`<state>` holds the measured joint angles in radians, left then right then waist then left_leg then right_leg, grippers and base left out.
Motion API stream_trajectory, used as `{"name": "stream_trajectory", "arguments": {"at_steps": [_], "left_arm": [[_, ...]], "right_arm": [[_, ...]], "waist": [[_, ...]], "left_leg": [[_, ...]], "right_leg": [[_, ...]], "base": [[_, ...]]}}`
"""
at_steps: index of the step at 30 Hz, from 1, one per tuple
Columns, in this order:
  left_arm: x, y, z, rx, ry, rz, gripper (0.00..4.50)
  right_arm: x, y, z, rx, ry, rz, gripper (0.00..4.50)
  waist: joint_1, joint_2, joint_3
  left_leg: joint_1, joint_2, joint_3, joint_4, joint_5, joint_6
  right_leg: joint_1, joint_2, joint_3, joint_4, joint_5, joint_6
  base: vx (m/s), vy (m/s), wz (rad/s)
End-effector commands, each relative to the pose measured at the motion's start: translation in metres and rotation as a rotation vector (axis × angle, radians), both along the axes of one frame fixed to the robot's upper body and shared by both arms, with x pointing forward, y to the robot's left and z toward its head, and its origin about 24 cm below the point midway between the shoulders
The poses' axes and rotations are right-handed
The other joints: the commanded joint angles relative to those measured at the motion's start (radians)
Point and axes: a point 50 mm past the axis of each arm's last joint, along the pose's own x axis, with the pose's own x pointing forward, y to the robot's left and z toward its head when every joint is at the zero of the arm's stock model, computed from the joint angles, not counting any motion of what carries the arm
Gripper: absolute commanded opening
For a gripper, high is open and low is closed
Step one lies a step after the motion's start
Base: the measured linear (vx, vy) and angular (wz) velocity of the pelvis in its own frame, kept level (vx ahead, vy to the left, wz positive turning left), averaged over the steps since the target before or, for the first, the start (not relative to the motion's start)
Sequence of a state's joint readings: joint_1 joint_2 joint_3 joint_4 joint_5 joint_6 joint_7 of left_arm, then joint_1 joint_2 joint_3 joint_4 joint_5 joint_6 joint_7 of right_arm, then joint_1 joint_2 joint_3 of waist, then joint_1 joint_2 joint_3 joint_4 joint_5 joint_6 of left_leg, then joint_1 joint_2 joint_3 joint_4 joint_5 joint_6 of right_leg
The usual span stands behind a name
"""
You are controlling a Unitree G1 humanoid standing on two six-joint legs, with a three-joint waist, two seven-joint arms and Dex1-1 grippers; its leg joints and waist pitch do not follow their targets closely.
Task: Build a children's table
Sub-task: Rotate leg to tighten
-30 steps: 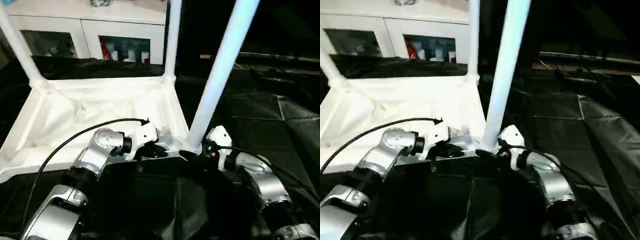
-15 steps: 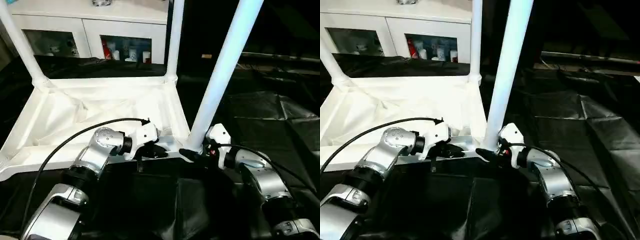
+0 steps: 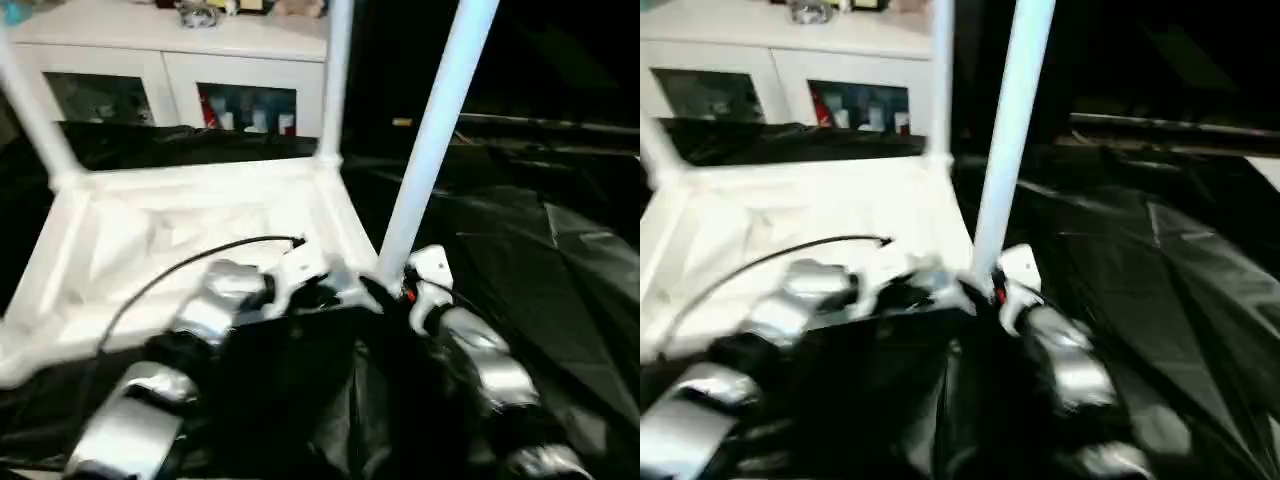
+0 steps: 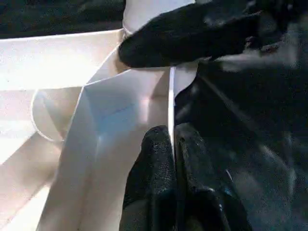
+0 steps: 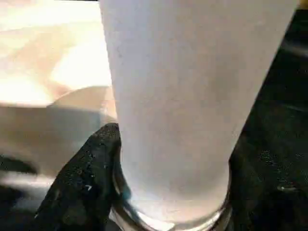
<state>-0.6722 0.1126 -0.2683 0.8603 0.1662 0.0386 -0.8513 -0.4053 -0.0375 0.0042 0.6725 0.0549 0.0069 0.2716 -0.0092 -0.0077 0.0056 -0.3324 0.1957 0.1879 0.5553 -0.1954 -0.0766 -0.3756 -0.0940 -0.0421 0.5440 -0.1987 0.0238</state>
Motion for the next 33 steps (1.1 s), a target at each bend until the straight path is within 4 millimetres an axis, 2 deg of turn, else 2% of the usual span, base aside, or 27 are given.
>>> {"name": "stream_trajectory", "arguments": {"at_steps": [1, 3, 4, 5, 6, 8, 9, 11, 14, 16, 17, 18, 19, 21, 22, 23, 24, 25, 27, 28, 30, 31, 33], "left_arm": [[-0.020, -0.029, -0.026, -0.001, 0.100, -0.002, 0.00], [-0.021, -0.034, -0.025, -0.011, 0.098, -0.013, 0.00], [-0.023, -0.036, -0.025, -0.013, 0.091, -0.047, 0.00], [-0.023, -0.036, -0.025, -0.013, 0.091, -0.048, 0.00], [-0.023, -0.035, -0.026, -0.011, 0.090, -0.053, 0.00], [-0.023, -0.033, -0.026, -0.008, 0.081, -0.075, 0.00], [-0.023, -0.029, -0.026, -0.002, 0.081, -0.096, 0.00], [-0.022, -0.019, -0.024, 0.010, 0.086, -0.140, 0.00], [-0.021, -0.013, -0.023, 0.018, 0.094, -0.159, 0.00], [-0.021, 0.000, -0.020, 0.031, 0.111, -0.228, 0.00], [-0.021, 0.000, -0.020, 0.031, 0.111, -0.228, 0.00], [-0.020, 0.015, -0.016, 0.063, 0.125, -0.289, 0.00], [-0.019, 0.021, -0.014, 0.076, 0.132, -0.300, 0.00], [-0.019, 0.025, -0.014, 0.086, 0.141, -0.308, 0.00], [-0.018, 0.027, -0.013, 0.090, 0.147, -0.311, 0.00], [-0.019, 0.030, -0.013, 0.098, 0.163, -0.323, 0.00], [-0.019, 0.030, -0.013, 0.098, 0.163, -0.323, 0.00], [-0.019, 0.035, -0.011, 0.103, 0.183, -0.339, 0.00], [-0.019, 0.039, -0.010, 0.105, 0.200, -0.351, 0.00], [-0.018, 0.042, -0.008, 0.110, 0.196, -0.356, 0.00], [-0.017, 0.043, -0.007, 0.112, 0.189, -0.356, 0.00], [-0.017, 0.044, -0.007, 0.110, 0.193, -0.355, 0.00], [-0.018, 0.045, -0.007, 0.108, 0.198, -0.357, 0.00]], "right_arm": [[-0.013, 0.032, -0.021, -0.005, 0.112, 0.072, 2.72], [-0.012, 0.035, -0.019, -0.009, 0.095, 0.084, 2.72], [-0.011, 0.036, -0.015, 0.005, 0.063, 0.129, 3.27], [-0.011, 0.036, -0.014, 0.005, 0.062, 0.130, 3.40], [-0.011, 0.036, -0.013, 0.007, 0.053, 0.137, 3.43], [-0.011, 0.034, -0.012, 0.003, 0.041, 0.160, 3.51], [-0.010, 0.031, -0.010, -0.007, 0.023, 0.199, 3.68], [-0.008, 0.021, -0.003, -0.025, -0.007, 0.285, 3.68], [-0.008, 0.015, 0.001, -0.033, -0.020, 0.334, 3.68], [-0.010, 0.000, 0.011, -0.049, -0.040, 0.466, 3.68], [-0.010, 0.000, 0.011, -0.049, -0.040, 0.466, 3.68], [-0.016, -0.021, 0.023, -0.074, -0.046, 0.614, 3.68], [-0.018, -0.028, 0.027, -0.095, -0.047, 0.663, 3.68], [-0.020, -0.034, 0.030, -0.121, -0.051, 0.708, 3.68], [-0.021, -0.037, 0.032, -0.138, -0.054, 0.732, 3.68], [-0.021, -0.041, 0.034, -0.148, -0.052, 0.751, 3.68], [-0.021, -0.041, 0.034, -0.148, -0.052, 0.751, 3.68], [-0.021, -0.045, 0.036, -0.152, -0.044, 0.774, 3.68], [-0.021, -0.049, 0.038, -0.156, -0.033, 0.791, 3.68], [-0.020, -0.051, 0.040, -0.146, -0.027, 0.794, 3.68], [-0.019, -0.051, 0.041, -0.136, -0.027, 0.792, 3.68], [-0.019, -0.051, 0.041, -0.133, -0.025, 0.797, 3.68], [-0.020, -0.051, 0.041, -0.126, -0.024, 0.804, 3.68]], "waist": [[-0.021, 0.008, -0.001], [-0.031, 0.008, 0.000], [-0.035, 0.013, -0.002], [-0.036, 0.011, -0.002], [-0.035, 0.010, -0.004], [-0.033, 0.008, -0.005], [-0.033, 0.010, -0.003], [-0.032, 0.008, -0.005], [-0.024, 0.007, -0.010], [-0.016, 0.000, -0.015], [-0.013, 0.000, -0.017], [-0.008, -0.002, -0.018], [-0.001, -0.007, -0.021], [0.010, -0.005, -0.020], [0.012, -0.003, -0.021], [0.013, -0.005, -0.025], [0.018, -0.003, -0.027], [0.019, -0.005, -0.026], [0.024, -0.007, -0.022], [0.028, -0.002, -0.022], [0.032, -0.002, -0.026], [0.033, -0.001, -0.025], [0.037, -0.001, -0.023]], "left_leg": [[0.023, 0.024, -0.037, -0.083, -0.634, -0.024], [0.024, 0.021, -0.044, -0.085, -0.667, -0.017], [0.024, 0.020, -0.046, -0.085, -0.668, -0.010], [0.020, 0.021, -0.047, -0.087, -0.662, -0.006], [0.013, 0.020, -0.047, -0.088, -0.642, 0.000], [0.012, 0.020, -0.045, -0.087, -0.630, 0.007], [0.009, 0.021, -0.046, -0.090, -0.622, 0.008], [0.008, 0.022, -0.045, -0.089, -0.623, 0.015], [-0.003, 0.025, -0.036, -0.089, -0.546, 0.031], [-0.012, 0.028, -0.031, -0.085, -0.486, 0.054], [-0.018, 0.028, -0.029, -0.084, -0.447, 0.065], [-0.029, 0.030, -0.022, -0.077, -0.366, 0.095], [-0.024, 0.032, -0.016, -0.070, -0.329, 0.116], [-0.018, 0.034, -0.006, -0.059, -0.290, 0.132], [-0.018, 0.037, -0.005, -0.059, -0.276, 0.130], [-0.026, 0.037, -0.004, -0.057, -0.225, 0.126], [-0.023, 0.039, -0.002, -0.054, -0.179, 0.126], [-0.024, 0.039, 0.001, -0.051, -0.148, 0.128], [-0.028, 0.038, 0.004, -0.049, -0.148, 0.128], [-0.025, 0.039, 0.004, -0.049, -0.154, 0.125], [-0.019, 0.043, 0.006, -0.046, -0.134, 0.124], [-0.020, 0.042, 0.006, -0.046, -0.131, 0.124], [-0.017, 0.042, 0.008, -0.048, -0.152, 0.117]], "right_leg": [[-0.022, -0.032, 0.002, -0.105, -0.625, -0.076], [-0.021, -0.034, -0.004, -0.112, -0.639, -0.068], [-0.017, -0.036, -0.004, -0.113, -0.631, -0.070], [-0.014, -0.038, -0.004, -0.115, -0.630, -0.069], [-0.010, -0.041, 0.000, -0.112, -0.623, -0.072], [-0.013, -0.044, 0.007, -0.110, -0.626, -0.076], [-0.013, -0.045, 0.009, -0.108, -0.617, -0.082], [-0.011, -0.044, 0.010, -0.106, -0.603, -0.086], [-0.006, -0.048, 0.022, -0.095, -0.513, -0.127], [0.004, -0.050, 0.027, -0.085, -0.456, -0.144], [0.009, -0.050, 0.030, -0.079, -0.411, -0.156], [0.013, -0.049, 0.033, -0.067, -0.323, -0.189], [0.012, -0.050, 0.034, -0.062, -0.285, -0.209], [0.006, -0.050, 0.038, -0.056, -0.241, -0.240], [0.007, -0.051, 0.038, -0.053, -0.225, -0.251], [0.018, -0.050, 0.034, -0.042, -0.173, -0.266], [0.019, -0.047, 0.031, -0.033, -0.103, -0.284], [0.023, -0.043, 0.028, -0.025, -0.042, -0.299], [0.028, -0.040, 0.026, -0.019, -0.027, -0.304], [0.027, -0.041, 0.027, -0.019, -0.030, -0.305], [0.029, -0.039, 0.026, -0.010, 0.015, -0.318], [0.030, -0.038, 0.026, -0.009, 0.027, -0.320], [0.030, -0.038, 0.026, -0.012, 0.001, -0.317]], "base": [[0.000, 0.000, 0.00], [0.000, 0.000, 0.00], [0.000, 0.000, 0.00], [0.000, 0.000, 0.00], [0.000, 0.000, 0.00], [0.000, 0.000, 0.00], [0.000, 0.000, 0.00], [0.000, 0.000, 0.00], [0.000, 0.000, 0.00], [0.000, 0.000, 0.00], [0.000, 0.000, 0.00], [0.000, 0.000, 0.00], [0.054, -0.059, 0.10], [0.063, -0.065, 0.13], [0.067, -0.068, 0.08], [0.067, -0.068, 0.08], [0.063, -0.053, 0.01], [0.053, -0.028, 0.00], [0.027, -0.014, 0.00], [0.000, 0.000, 0.00], [0.000, 0.000, 0.00], [0.000, 0.000, 0.00], [0.000, 0.000, 0.00]]}}
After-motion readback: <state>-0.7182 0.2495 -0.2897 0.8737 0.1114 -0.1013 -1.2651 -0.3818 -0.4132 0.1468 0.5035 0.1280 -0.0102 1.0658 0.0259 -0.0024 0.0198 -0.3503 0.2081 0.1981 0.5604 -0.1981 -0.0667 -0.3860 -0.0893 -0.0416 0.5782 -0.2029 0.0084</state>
